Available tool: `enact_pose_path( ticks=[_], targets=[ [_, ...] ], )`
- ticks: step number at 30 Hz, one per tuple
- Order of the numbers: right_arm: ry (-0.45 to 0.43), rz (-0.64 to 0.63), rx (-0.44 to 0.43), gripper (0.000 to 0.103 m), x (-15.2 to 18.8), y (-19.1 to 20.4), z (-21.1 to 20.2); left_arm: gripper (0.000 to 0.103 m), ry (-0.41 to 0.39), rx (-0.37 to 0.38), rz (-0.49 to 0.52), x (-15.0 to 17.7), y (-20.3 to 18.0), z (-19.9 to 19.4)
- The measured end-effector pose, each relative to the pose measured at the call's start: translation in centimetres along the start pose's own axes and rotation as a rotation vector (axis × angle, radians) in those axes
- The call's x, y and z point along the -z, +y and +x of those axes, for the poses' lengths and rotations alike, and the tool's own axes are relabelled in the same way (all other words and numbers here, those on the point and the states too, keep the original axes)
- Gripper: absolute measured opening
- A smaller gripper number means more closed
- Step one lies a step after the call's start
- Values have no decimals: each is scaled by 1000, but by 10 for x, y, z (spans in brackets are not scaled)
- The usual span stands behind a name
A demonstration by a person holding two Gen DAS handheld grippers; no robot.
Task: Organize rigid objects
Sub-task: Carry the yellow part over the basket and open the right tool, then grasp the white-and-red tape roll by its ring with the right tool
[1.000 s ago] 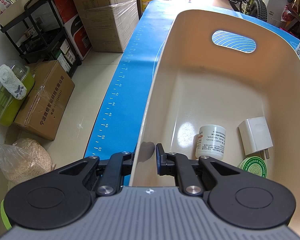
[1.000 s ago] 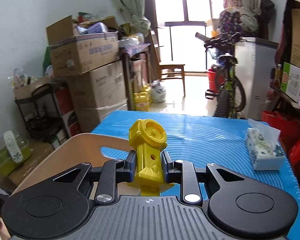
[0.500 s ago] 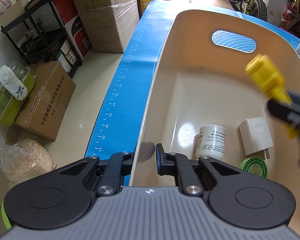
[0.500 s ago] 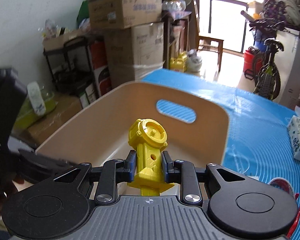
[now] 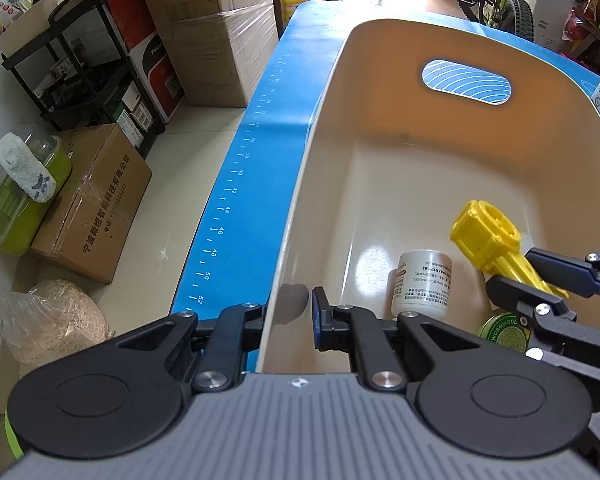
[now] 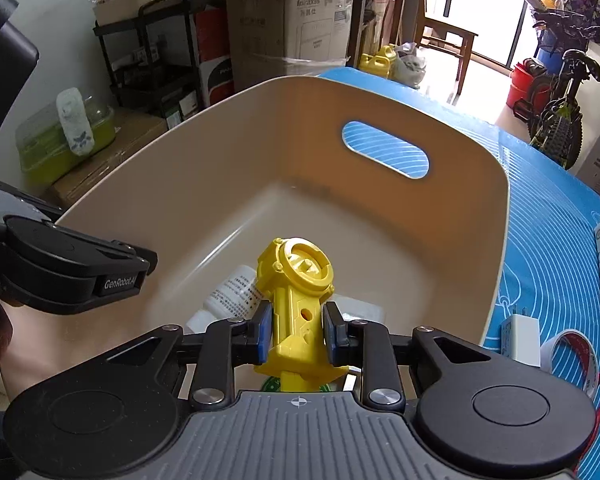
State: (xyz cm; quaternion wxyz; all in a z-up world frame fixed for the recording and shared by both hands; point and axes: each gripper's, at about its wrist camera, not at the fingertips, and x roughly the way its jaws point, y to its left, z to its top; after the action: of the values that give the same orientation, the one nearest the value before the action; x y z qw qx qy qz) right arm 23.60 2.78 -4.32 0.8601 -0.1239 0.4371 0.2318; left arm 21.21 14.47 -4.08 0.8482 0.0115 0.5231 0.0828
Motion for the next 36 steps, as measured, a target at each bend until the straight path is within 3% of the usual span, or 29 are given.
enact_pose_path(
  ticks=[4,8,12,21,28,36],
  targets=[
    [-8,12,-11,38,3,-3,-3,15,1,-1,0,0,-1,0],
    [-50,38,-35,54,2,-10,-14,15,3,-2,0,0,-1,0],
    [-124,76,-47,62,-1,-21,-35,16,3,-1,0,0,-1,-1],
    [-261,239,47,74,8,-84,-78,22,2,3,2,2,-2,1],
    [-222,352,188,74,35,-142,-70,22,4,4,-3,2,-3,1],
    [-144,390,257,72,60,-177,-44,22,5,3,-2,2,-3,1]
  ],
)
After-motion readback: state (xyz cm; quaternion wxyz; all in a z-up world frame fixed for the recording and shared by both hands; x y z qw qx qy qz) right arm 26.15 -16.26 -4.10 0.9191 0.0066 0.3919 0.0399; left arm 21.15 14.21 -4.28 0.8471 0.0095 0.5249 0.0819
